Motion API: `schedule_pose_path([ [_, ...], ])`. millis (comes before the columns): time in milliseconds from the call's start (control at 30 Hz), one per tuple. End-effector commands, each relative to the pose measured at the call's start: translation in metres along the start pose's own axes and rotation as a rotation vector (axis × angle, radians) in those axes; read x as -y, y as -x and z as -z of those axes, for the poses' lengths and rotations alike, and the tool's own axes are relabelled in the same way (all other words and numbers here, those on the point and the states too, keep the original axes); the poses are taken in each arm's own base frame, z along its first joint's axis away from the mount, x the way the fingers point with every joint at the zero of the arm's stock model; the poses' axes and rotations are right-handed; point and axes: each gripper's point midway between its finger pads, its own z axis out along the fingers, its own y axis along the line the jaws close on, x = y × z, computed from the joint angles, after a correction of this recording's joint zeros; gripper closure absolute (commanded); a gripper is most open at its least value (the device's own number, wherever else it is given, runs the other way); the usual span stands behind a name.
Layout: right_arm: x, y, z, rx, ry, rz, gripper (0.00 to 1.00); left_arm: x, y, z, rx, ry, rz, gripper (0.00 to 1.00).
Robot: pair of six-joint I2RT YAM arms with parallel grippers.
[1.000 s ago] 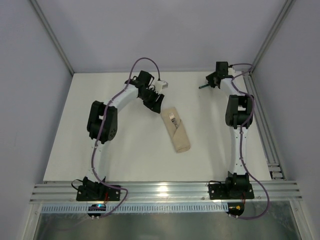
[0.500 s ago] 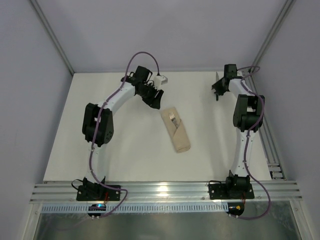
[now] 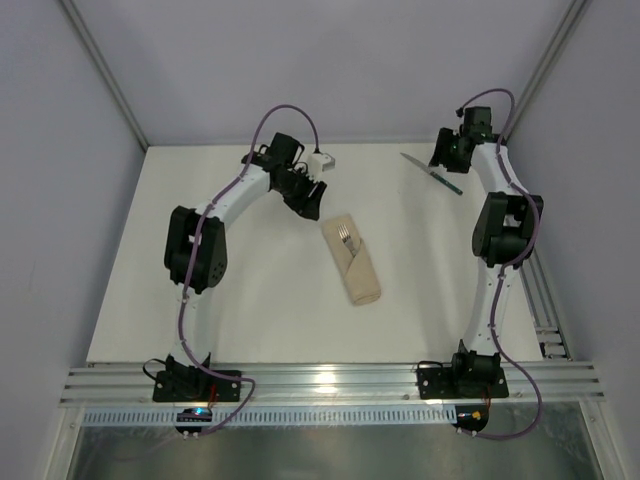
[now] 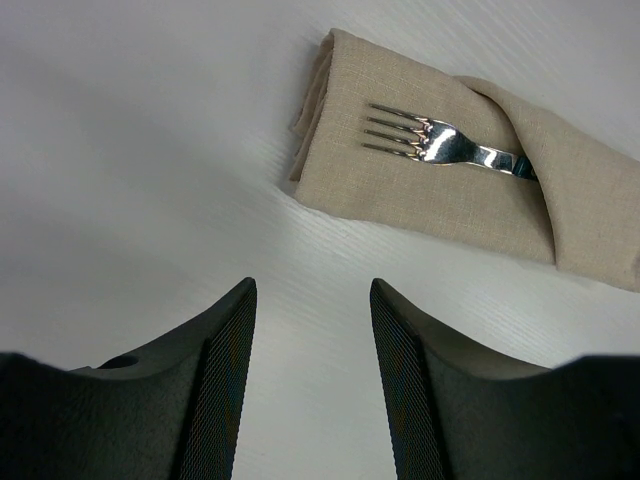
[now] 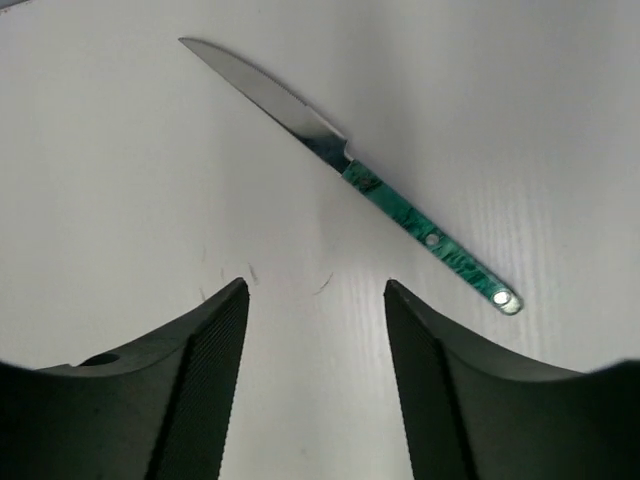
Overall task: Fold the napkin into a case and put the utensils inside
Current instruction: Move the knife to the corner of the board.
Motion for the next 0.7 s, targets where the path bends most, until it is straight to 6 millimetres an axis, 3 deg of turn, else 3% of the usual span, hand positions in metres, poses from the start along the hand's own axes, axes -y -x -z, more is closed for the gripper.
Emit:
schedule_pose_path([
  [0, 0.025, 0.034, 0.018, 0.047, -0.124, 0.333, 0.37, 0.01, 0.015, 0.024, 0.046, -0.008, -0.041, 0.48],
  [33, 0.031, 0.03, 0.011, 0.014, -0.131, 0.407, 0.32, 0.009, 0.015, 0.023, 0.044, -0.007, -0.042, 0.48],
  [67, 0.029, 0.041, 0.012, 0.024, -0.126, 0.437, 0.26, 0.009, 0.014, 0.024, 0.041, -0.005, -0.042, 0.48],
  [100, 0.03, 0.034, 0.004, -0.008, -0.113, 0.459, 0.24, 0.009, 0.013, 0.023, 0.037, -0.003, -0.042, 0.48],
  [133, 0.039, 0.015, -0.012, -0.079, -0.11, 0.473, 0.22, 0.008, 0.012, 0.023, 0.033, 0.0, -0.042, 0.48],
  [300, 0.045, 0.01, -0.028, -0.086, -0.093, 0.51, 0.1, 0.007, 0.009, 0.023, 0.022, 0.004, -0.044, 0.48],
  [433, 0.046, 0.005, -0.028, -0.127, -0.086, 0.524, 0.08, 0.006, 0.011, 0.023, 0.023, 0.006, -0.046, 0.48],
  [600, 0.065, -0.023, -0.027, -0.235, -0.142, 0.531, 0.06, 0.007, 0.015, 0.023, 0.032, 0.0, -0.039, 0.48],
  [667, 0.072, -0.038, -0.032, -0.286, -0.142, 0.525, 0.11, 0.007, 0.016, 0.022, 0.033, -0.002, -0.038, 0.48],
])
